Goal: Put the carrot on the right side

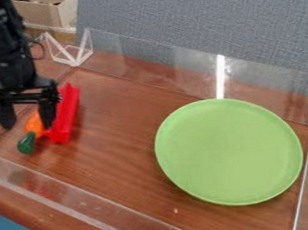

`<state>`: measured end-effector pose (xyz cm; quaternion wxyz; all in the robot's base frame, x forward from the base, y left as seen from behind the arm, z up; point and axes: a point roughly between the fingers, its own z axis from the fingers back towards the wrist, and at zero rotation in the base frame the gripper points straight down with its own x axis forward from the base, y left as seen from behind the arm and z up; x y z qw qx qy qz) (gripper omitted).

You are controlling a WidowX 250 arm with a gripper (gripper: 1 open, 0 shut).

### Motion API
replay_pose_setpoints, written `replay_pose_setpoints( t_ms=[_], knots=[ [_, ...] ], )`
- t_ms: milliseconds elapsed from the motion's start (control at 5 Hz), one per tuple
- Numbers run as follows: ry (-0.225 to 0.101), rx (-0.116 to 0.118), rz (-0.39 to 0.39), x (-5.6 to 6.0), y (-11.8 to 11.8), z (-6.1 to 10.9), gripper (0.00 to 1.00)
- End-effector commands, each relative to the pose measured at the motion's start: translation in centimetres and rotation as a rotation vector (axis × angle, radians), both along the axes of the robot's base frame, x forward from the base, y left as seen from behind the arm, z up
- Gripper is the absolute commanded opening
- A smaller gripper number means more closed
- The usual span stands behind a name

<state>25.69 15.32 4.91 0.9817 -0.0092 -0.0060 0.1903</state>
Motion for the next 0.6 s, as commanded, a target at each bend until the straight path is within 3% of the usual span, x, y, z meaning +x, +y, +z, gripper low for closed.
replay_pose_setpoints(
  t_ms=[0, 200, 400],
  knots=[
    [-0.047, 0.046, -0.013, 1.6, -0.2, 0.6, 1.00],
    [-0.047, 0.071, -0.005, 2.4, 0.2, 0.1, 1.00],
    [-0.038, 0.097, -0.036, 2.7, 1.8, 0.8, 1.00]
  ],
)
